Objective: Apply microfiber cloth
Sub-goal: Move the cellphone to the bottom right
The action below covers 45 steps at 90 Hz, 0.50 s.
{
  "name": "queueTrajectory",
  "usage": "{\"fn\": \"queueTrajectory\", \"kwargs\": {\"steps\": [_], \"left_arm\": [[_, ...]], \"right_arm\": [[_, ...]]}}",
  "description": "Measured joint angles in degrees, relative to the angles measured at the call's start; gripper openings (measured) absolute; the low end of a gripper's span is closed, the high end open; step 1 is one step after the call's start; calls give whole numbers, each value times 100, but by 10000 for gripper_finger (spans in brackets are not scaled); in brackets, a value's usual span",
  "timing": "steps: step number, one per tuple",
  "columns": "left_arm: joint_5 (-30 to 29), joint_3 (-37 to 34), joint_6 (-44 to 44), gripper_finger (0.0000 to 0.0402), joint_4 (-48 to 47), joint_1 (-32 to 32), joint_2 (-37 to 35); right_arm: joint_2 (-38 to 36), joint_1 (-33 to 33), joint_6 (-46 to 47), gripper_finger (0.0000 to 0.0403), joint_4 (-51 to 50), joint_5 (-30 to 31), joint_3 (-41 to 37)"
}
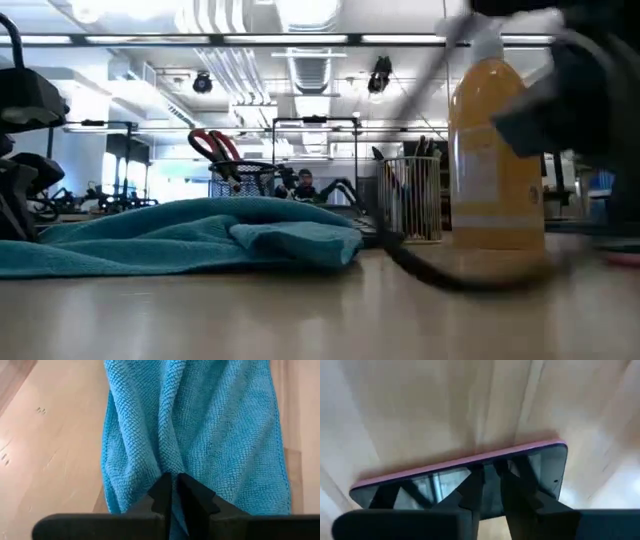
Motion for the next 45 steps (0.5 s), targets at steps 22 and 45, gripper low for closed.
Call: {"fn": "queueTrajectory", "kwargs": {"steps": [22, 45], "left_arm": [[0, 2, 43, 20, 10, -1, 5], [-153, 4, 333, 20, 17, -1, 4]], "right_arm": [[-206, 503, 910, 38, -42, -448, -594], [-407, 1155, 1839, 27, 81, -1187, -992]]}}
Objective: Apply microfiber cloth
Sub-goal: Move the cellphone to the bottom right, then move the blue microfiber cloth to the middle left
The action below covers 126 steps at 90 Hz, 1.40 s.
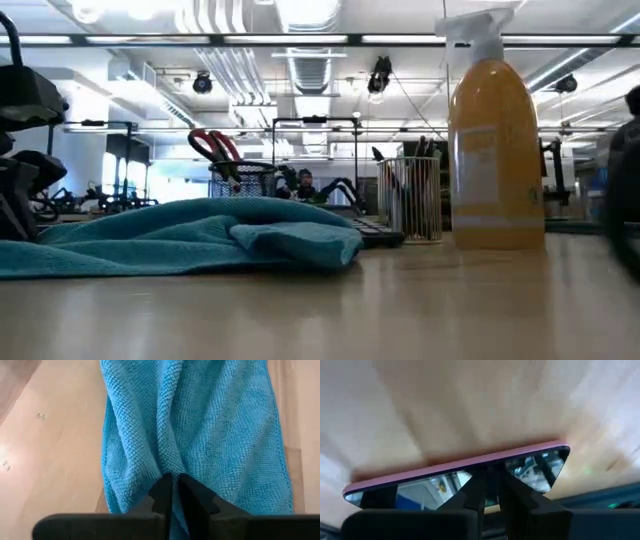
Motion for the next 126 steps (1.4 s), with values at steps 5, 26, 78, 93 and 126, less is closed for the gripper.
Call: {"fn": "queueTrajectory", "kwargs": {"steps": [5, 26, 78, 93, 126], "left_arm": [[-148, 0, 157, 20, 38, 0, -1], [-992, 202, 1416, 20, 698, 11, -9], [-553, 282, 3058, 185, 3833, 1153, 795], [-277, 282, 3287, 268, 4486, 1809, 1427], [25, 754, 3300, 293, 4881, 2401, 2700]], "right_arm": [[-67, 39, 169, 23, 10, -170, -3], [-836, -215, 774, 14, -93, 1136, 520], [-1511, -1373, -1133, 106, 1926, 3165, 641], [-1502, -1659, -1749, 155, 2562, 3168, 665], [-1502, -1999, -2565, 180, 3110, 3215, 668]]}}
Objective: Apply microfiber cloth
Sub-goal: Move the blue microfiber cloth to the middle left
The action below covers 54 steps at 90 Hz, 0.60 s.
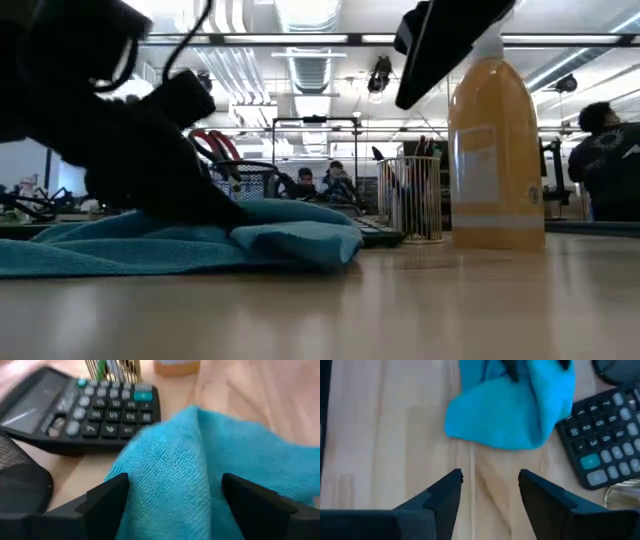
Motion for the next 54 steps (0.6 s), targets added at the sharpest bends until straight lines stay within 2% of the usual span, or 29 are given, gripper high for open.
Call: {"fn": "queueTrajectory", "kwargs": {"steps": [13, 24, 34, 38, 54], "left_arm": [[65, 259, -42, 219, -675, -16, 135], [121, 364, -13, 120, -1645, -25, -85], [324, 397, 30, 26, -2648, -34, -565], [379, 387, 46, 15, -3179, -49, -825], [624, 338, 402, 23, -5165, -65, -2123]], "right_arm": [[0, 14, 82, 170, 0, -9, 0], [0, 18, 443, 158, -12, -14, 0], [0, 67, 791, 146, -14, -108, 0], [0, 108, 944, 140, -14, -132, 0], [0, 365, 1329, 110, -12, -292, 0]]}}
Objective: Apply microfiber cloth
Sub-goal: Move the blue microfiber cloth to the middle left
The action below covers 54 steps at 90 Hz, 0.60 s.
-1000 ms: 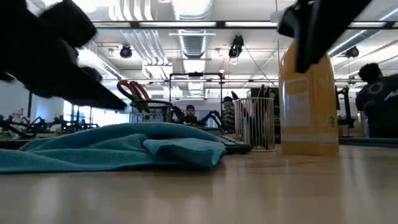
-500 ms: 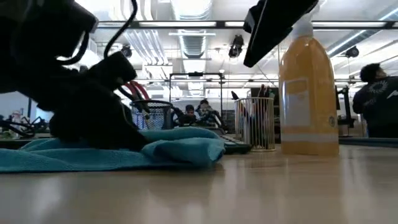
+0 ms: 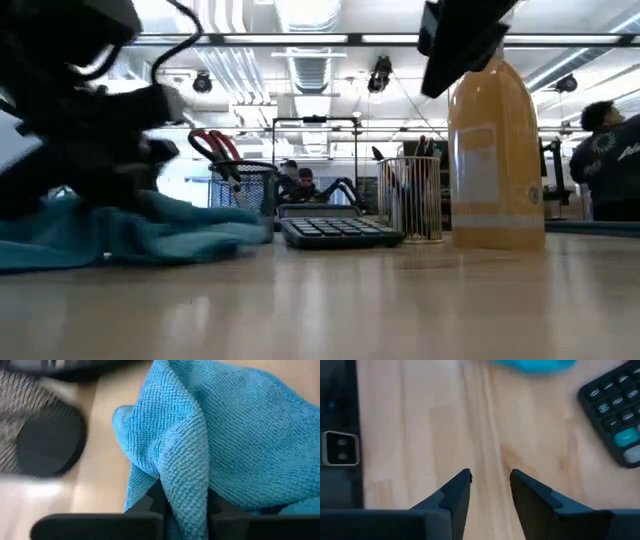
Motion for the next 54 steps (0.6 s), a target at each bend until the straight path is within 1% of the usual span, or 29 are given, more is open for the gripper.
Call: {"fn": "queueTrajectory", "kwargs": {"steps": [9, 16, 26, 34, 38, 44, 54], "left_arm": [[-11, 11, 203, 9, -658, -1, -905], [-53, 9, 558, 6, -899, -1, -1587], [-629, -19, 1271, 7, -808, -3, -2548], [-1421, -184, 2059, 4, -309, 23, -3223], [-1609, -288, 2505, 3, 146, 50, -3548], [-1617, -440, 3068, 2, 759, 79, -4048], [-1279, -800, 3719, 2, 1770, 84, -4895]], "right_arm": [[0, 146, 116, 91, 4, 36, 0], [0, 224, 121, 77, 12, 63, 0], [0, 258, 121, 56, 24, 163, -9], [0, 264, 119, 41, 26, 331, -17], [0, 264, 117, 34, 24, 377, -20], [0, 264, 117, 26, 25, 377, -22], [0, 278, 118, 16, 26, 380, -23]]}}
